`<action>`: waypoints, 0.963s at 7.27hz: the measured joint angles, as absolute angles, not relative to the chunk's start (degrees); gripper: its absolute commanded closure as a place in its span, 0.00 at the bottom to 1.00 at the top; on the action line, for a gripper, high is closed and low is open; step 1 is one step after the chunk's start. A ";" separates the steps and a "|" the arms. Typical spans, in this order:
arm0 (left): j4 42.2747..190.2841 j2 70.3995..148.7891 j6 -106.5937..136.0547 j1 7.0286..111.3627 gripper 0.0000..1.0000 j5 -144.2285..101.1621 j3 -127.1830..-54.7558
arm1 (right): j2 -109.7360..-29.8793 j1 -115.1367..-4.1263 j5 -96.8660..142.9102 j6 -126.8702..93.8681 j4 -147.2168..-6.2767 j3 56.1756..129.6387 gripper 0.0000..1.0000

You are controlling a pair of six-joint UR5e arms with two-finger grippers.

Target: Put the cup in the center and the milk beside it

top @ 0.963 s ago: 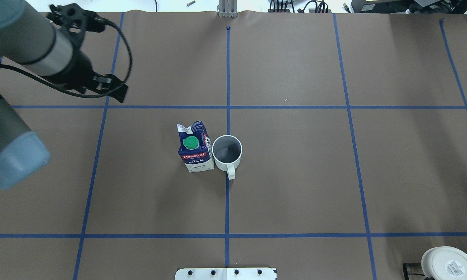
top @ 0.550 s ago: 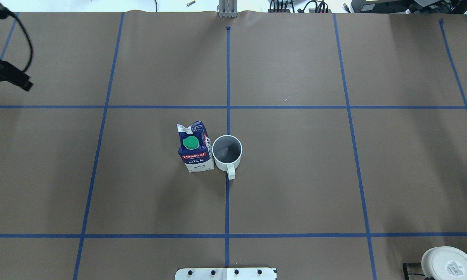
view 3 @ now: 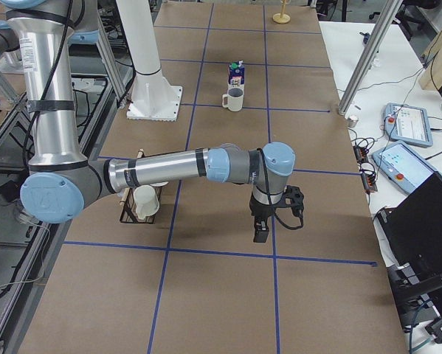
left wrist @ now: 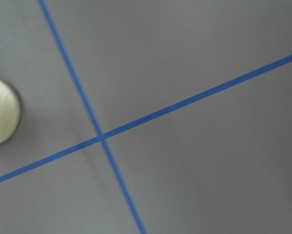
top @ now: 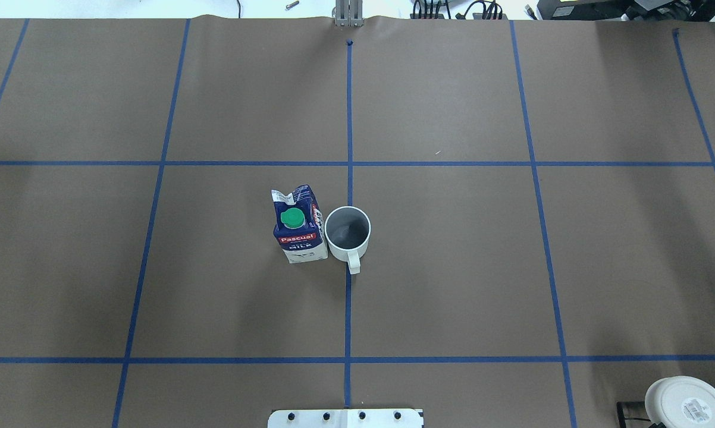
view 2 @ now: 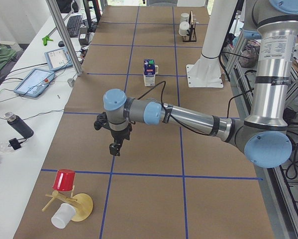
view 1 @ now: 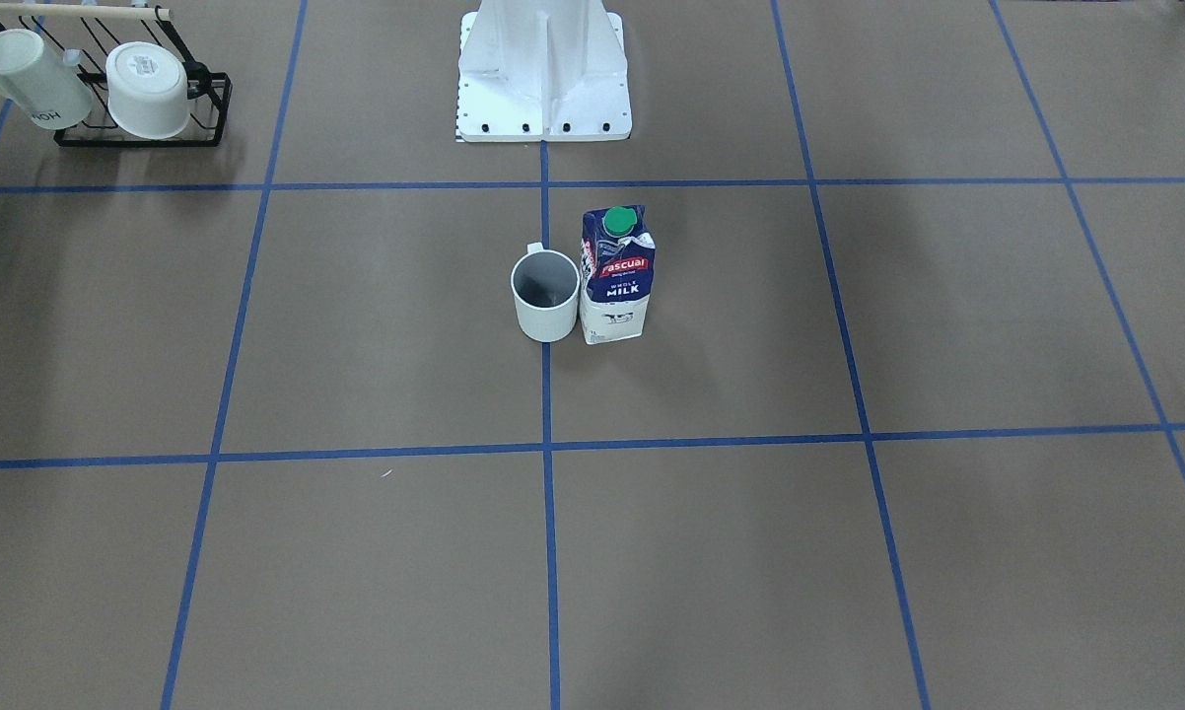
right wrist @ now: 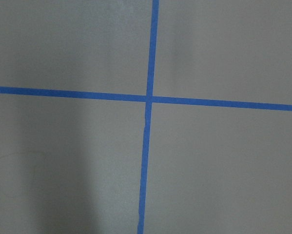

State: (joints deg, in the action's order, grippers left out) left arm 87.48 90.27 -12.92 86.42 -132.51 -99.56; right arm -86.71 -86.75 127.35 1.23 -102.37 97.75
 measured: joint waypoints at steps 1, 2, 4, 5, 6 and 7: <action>89.92 87.91 -13.35 89.20 0.01 -135.81 -98.99 | -86.73 -86.75 127.35 1.23 -102.35 97.76 0.00; 91.43 86.36 -13.56 91.94 0.01 -138.59 -98.53 | -86.75 -86.75 127.35 1.23 -102.36 97.77 0.00; 95.42 84.37 -13.63 93.80 0.01 -139.46 -97.28 | -86.88 -86.75 127.35 1.23 -102.35 97.86 0.00; 99.08 83.03 -13.60 93.97 0.01 -136.79 -96.26 | -87.00 -86.75 127.35 1.23 -102.33 97.94 0.00; 101.84 82.50 -13.49 93.99 0.01 -133.32 -95.13 | -87.11 -86.75 127.35 1.23 -102.31 98.05 0.00; 102.09 82.35 -13.51 93.98 0.01 -131.63 -95.08 | -87.15 -86.75 127.35 1.23 -102.31 98.12 0.00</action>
State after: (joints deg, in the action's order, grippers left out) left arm 102.09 82.35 -13.51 93.98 -131.63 -95.08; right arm -87.15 -86.75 127.35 1.23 -102.31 98.12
